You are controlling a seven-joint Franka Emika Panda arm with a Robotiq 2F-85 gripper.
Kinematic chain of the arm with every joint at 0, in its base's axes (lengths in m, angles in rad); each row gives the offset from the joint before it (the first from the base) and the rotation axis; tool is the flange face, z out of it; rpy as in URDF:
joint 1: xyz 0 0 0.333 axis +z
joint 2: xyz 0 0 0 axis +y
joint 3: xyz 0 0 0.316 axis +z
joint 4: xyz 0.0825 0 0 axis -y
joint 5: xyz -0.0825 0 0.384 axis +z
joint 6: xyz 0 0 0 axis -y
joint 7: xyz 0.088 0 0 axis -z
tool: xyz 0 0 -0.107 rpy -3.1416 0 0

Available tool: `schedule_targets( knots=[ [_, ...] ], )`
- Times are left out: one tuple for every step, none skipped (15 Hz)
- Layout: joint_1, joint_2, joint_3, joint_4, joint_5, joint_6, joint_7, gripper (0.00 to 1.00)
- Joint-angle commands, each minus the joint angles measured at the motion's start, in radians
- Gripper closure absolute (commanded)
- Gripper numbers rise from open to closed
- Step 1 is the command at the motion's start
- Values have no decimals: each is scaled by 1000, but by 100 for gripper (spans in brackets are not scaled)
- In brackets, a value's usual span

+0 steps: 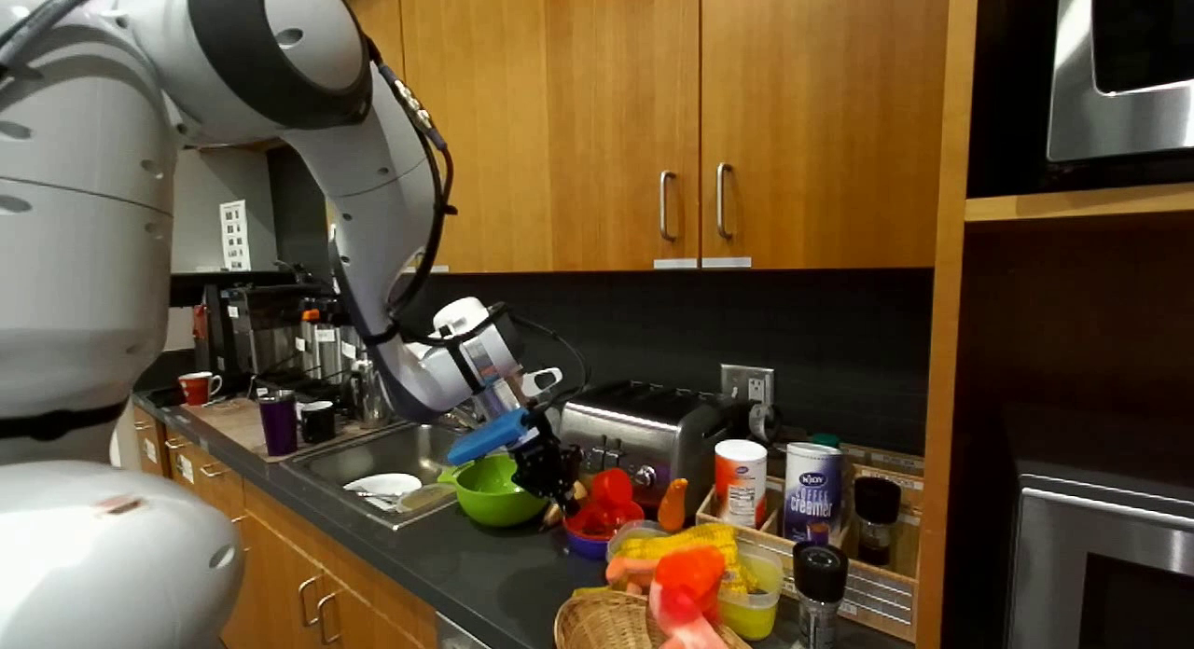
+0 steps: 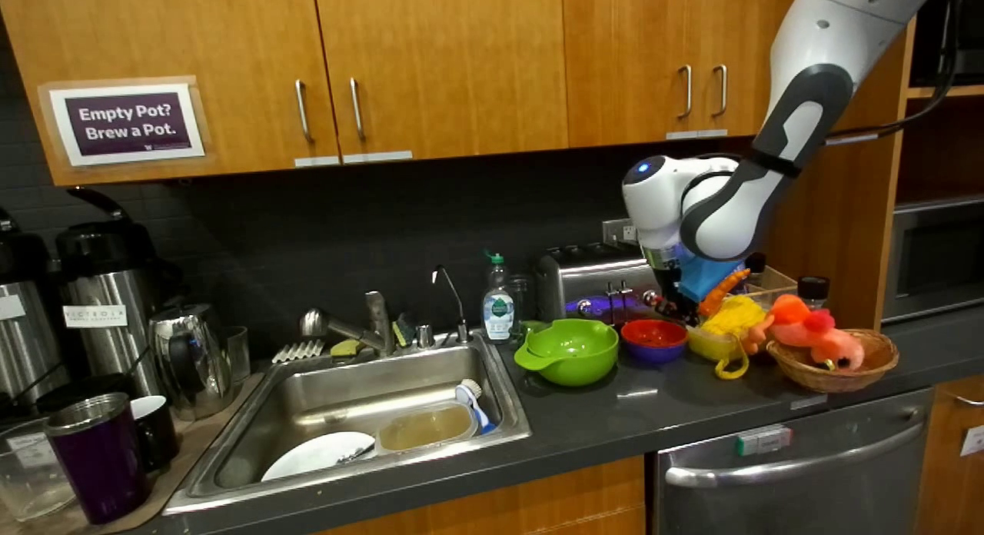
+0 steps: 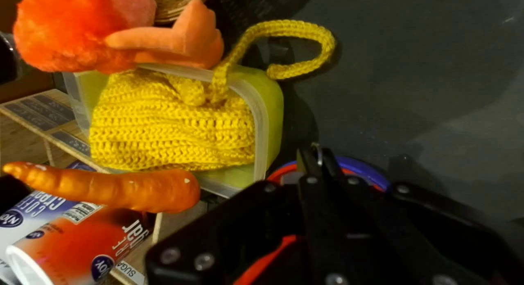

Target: Remove the measuring cup from the green bowl and put the contents in the cup into the orange bowl.

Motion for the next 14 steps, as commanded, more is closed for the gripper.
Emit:
schedule_targets(
  knots=[
    [8, 50, 8, 51, -93, -37, 77, 99],
    [11, 58, 9, 58, -112, -43, 93, 99],
    [13, 67, 10, 65, -131, -49, 109, 99],
    [15, 76, 11, 72, -146, -55, 123, 99],
    [18, 83, 12, 78, -162, -63, 139, 99],
    [21, 89, 13, 84, -181, -76, 155, 99],
    [23, 94, 15, 88, -192, -87, 164, 99],
    [24, 98, 18, 92, -202, -98, 174, 99],
    [26, 101, 20, 95, -215, -110, 187, 99],
    [26, 105, 25, 99, -222, -121, 192, 99],
    [27, 108, 28, 102, -228, -132, 199, 99],
    [26, 109, 32, 103, -233, -138, 203, 99],
    [24, 109, 35, 102, -230, -138, 204, 99],
    [21, 110, 39, 103, -227, -136, 205, 99]
  ],
)
